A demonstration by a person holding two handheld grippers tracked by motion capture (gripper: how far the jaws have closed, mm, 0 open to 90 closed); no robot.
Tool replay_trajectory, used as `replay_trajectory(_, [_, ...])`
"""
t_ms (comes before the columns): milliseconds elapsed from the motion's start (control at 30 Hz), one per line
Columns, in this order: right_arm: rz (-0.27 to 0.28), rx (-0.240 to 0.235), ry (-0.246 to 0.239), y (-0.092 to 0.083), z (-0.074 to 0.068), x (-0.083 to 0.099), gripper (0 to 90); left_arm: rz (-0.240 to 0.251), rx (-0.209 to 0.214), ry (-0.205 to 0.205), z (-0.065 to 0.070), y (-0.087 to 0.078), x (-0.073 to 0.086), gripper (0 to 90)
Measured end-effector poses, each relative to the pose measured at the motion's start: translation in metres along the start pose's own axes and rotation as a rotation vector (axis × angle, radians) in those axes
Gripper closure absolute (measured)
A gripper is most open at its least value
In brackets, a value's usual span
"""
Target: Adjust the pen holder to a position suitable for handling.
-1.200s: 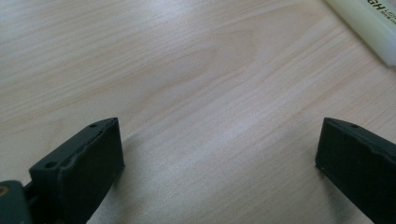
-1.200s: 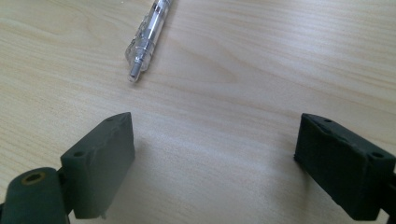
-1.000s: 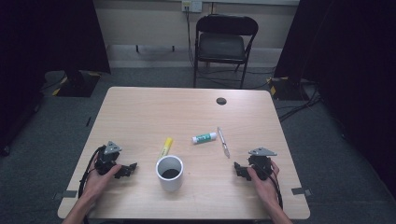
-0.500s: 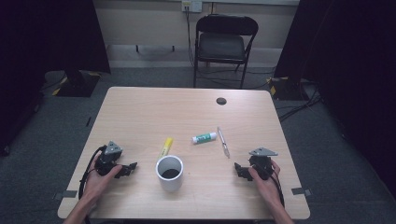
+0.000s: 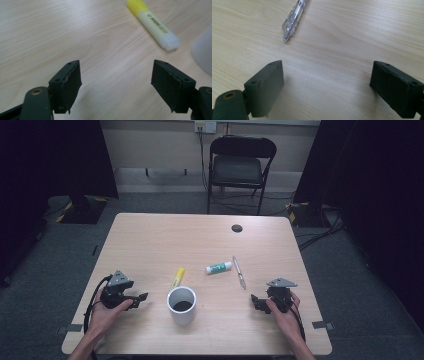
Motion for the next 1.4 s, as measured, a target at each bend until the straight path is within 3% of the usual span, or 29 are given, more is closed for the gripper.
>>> replay_trajectory(67, [0.002, -0.002, -0.002, 0.000, 0.000, 0.000, 10.7, 0.009, 0.029, -0.002, 0.006, 0.000, -0.004, 25.0])
replay_trajectory(633, [0.002, -0.005, -0.005, 0.000, 0.000, 0.000, 10.6, 0.059, 0.106, 0.013, 0.030, -0.001, -0.023, 32.6])
replay_trajectory(833, [0.002, -0.005, -0.005, 0.000, 0.000, 0.000, 10.6, 0.090, 0.137, 0.050, 0.043, -0.004, -0.037, 36.2])
replay_trajectory(1000, [0.002, -0.005, -0.006, 0.000, 0.000, 0.000, 10.7, 0.116, 0.168, 0.053, 0.052, -0.006, -0.045, 40.6])
replay_trajectory(1267, [0.001, -0.007, -0.005, 0.000, 0.000, 0.000, 10.5, 0.140, 0.190, 0.141, 0.071, -0.010, -0.071, 50.1])
replay_trajectory(1400, [0.001, -0.007, -0.006, 0.000, 0.000, 0.000, 10.5, 0.138, 0.213, 0.152, 0.078, -0.006, -0.077, 52.8])
Point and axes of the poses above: each handheld gripper's, and its own axes: y roughly forward along the jaws, x roughly out of its underside, z roughly to its right, the point moved 8 cm from there along y, roughly forward along the jaws, and after that the axes turned 12 degrees about x, right-handed, at the moved point
